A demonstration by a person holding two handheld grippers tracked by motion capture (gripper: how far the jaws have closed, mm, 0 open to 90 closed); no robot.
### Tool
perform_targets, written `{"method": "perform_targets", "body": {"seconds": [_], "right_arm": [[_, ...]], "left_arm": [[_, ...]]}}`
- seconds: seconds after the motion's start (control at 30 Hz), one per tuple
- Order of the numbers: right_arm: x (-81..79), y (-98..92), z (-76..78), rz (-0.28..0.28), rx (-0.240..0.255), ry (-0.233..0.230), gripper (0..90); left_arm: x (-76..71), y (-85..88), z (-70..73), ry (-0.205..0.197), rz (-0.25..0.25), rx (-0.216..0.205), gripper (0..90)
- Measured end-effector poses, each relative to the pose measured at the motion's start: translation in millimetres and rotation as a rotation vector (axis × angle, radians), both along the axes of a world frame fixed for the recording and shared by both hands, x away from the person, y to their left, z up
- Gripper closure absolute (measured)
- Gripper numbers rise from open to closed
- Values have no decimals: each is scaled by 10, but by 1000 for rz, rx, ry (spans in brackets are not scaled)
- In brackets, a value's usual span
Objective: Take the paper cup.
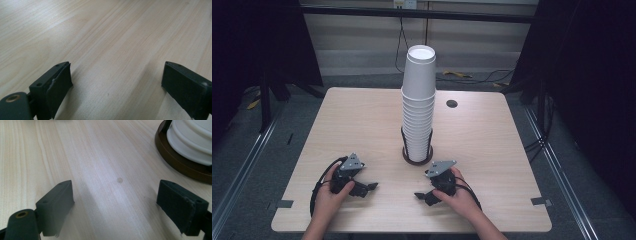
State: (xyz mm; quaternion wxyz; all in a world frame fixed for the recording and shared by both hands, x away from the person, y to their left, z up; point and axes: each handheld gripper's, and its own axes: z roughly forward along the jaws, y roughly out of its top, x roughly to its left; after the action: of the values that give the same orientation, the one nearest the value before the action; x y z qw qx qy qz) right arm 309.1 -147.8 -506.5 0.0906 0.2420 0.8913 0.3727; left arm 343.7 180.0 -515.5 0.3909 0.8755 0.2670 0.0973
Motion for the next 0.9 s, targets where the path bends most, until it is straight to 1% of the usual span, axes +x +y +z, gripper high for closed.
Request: {"method": "perform_targets", "body": {"seconds": [0.37, 0.43, 0.5, 0.53, 0.57, 0.6, 0.63, 0.67, 0.7, 0.73, 0.77, 0.8, 0.87, 0.9], "right_arm": [[1, -2, 1, 3, -3, -2, 135], [-15, -9, 3, -4, 0, 0, 137], [-25, -20, 4, -6, 1, 0, 138], [-30, -33, 5, -5, 0, 0, 141], [-33, -43, 6, -7, 6, 5, 142], [-36, -63, 8, -12, 5, 7, 143], [-36, -75, 8, -14, 3, 5, 143], [-30, -98, 11, -17, 5, 8, 144], [-27, -113, 20, -20, 5, 19, 149], [-17, -146, 40, -31, 11, 32, 148], [-9, -168, 53, -39, 20, 37, 148], [3, -206, 84, -50, 30, 41, 149], [19, -271, 145, -61, 37, 26, 150], [19, -271, 145, -61, 37, 26, 150]], "left_arm": [[1, 2, 1, 2, -1, 1, 85], [3, -4, 4, 3, 0, 6, 78], [8, -15, 11, 8, 9, 6, 79], [8, -21, 17, 20, 10, 9, 83], [12, -26, 36, 33, 15, 17, 88], [16, -28, 49, 49, 13, 11, 100], [24, -27, 69, 70, 2, -9, 123], [33, -25, 84, 80, -2, -12, 155], [45, -32, 116, 88, -4, -11, 147], [49, -40, 140, 90, -3, -9, 149], [58, -44, 190, 82, -6, 3, 149], [62, -48, 217, 78, -4, 2, 149], [89, -56, 310, 85, -6, -2, 149], [89, -56, 310, 85, -6, -2, 149]]}}
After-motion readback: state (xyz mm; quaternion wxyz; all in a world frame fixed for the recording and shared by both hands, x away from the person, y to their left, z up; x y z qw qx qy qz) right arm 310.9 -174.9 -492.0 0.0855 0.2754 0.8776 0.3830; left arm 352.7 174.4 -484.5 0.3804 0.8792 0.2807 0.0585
